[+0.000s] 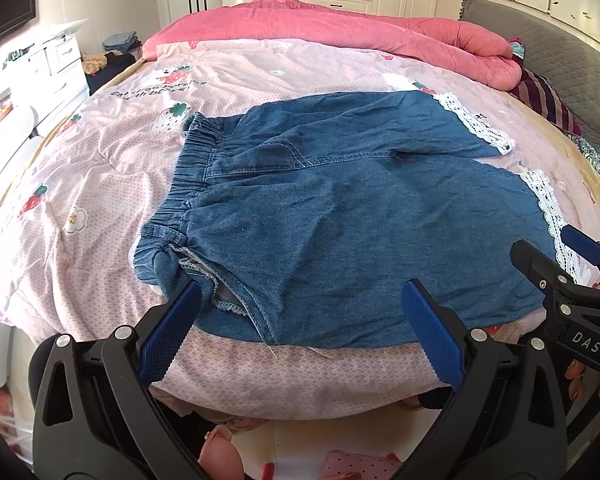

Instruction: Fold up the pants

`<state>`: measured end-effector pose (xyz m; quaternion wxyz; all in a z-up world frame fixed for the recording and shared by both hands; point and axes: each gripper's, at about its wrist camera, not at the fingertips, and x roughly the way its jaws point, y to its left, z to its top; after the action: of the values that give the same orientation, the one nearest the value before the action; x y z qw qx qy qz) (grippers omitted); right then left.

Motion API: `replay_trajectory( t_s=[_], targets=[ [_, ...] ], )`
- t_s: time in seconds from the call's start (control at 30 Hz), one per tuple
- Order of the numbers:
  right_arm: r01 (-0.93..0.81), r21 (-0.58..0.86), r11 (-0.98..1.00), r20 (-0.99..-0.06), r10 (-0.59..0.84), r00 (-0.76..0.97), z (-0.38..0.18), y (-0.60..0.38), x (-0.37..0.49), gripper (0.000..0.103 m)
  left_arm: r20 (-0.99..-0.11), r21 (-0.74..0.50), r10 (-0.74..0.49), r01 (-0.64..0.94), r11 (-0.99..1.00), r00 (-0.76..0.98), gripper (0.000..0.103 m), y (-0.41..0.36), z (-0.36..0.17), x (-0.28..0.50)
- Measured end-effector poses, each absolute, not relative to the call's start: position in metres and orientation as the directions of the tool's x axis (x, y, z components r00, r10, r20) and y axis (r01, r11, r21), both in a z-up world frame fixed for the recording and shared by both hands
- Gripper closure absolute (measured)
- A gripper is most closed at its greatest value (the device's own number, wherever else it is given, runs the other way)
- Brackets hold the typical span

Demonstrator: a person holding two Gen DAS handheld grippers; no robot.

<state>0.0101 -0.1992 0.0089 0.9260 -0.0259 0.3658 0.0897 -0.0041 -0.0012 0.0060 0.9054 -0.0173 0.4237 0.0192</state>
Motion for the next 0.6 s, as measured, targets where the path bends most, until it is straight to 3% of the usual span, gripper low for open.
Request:
replay_trajectory(
  t_s=[0.6],
  targets=[
    [-0.190,0.017,0.982,-0.685,0.150,0.713,0.0064,-0.1973,0.0121,0.004,-0.763,-0.016,0.019,-0.047,0.999,0.646,0.009,0.0004,0.0068,-0.0048]
  ],
)
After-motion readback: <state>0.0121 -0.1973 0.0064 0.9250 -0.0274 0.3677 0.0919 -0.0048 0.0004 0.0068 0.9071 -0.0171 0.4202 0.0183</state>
